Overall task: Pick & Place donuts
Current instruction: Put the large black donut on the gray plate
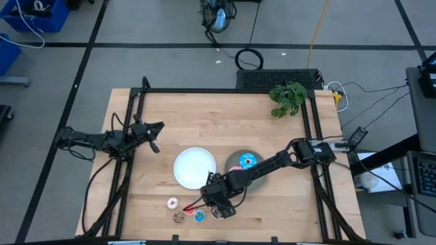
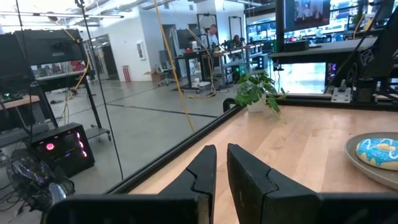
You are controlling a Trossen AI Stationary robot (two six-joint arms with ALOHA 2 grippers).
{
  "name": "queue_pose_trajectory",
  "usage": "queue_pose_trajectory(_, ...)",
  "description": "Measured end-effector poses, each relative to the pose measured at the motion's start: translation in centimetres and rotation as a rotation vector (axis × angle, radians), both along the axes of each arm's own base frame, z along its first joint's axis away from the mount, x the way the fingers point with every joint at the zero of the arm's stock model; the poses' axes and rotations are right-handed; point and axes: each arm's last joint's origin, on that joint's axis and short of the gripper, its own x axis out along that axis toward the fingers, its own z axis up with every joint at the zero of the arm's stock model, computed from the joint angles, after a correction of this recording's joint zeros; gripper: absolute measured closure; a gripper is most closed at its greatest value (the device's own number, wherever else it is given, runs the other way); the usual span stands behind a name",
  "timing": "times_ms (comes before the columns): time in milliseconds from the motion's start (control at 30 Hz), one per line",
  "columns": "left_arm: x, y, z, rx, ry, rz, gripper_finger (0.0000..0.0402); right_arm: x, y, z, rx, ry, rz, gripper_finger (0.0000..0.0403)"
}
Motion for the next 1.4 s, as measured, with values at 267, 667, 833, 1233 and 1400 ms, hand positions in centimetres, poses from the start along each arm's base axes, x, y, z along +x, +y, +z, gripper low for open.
queue_pose_trajectory(267,0.0,0.0,0.0,0.000,0.000,0.000,0.0355,-0.3,-0.2,3.5,0.029,-0.096,-0.012,0.0186)
queue_pose_trajectory(667,0.0,0.0,0.0,0.000,0.000,0.000,0.0355,-0.6,1.1,1.3,0.050,-0.014,0.018,0.0178)
queue_pose_trajectory(833,0.0,0.0,0.0,0.000,0.000,0.000,0.0355,-0.5,1.2,0.0,0.037,0.017,0.018,0.0172)
queue_pose_trajectory(1233,0.0,0.0,0.0,0.000,0.000,0.000,0.0355,-0.1,-0.2,-3.0,0.225,0.042,0.035,0.0186)
queue_pose_trajectory(1400,0.0,0.0,0.0,0.000,0.001,0.000,0.0355,-0.1,-0.8,-3.3,0.274,0.061,0.034,0.0239)
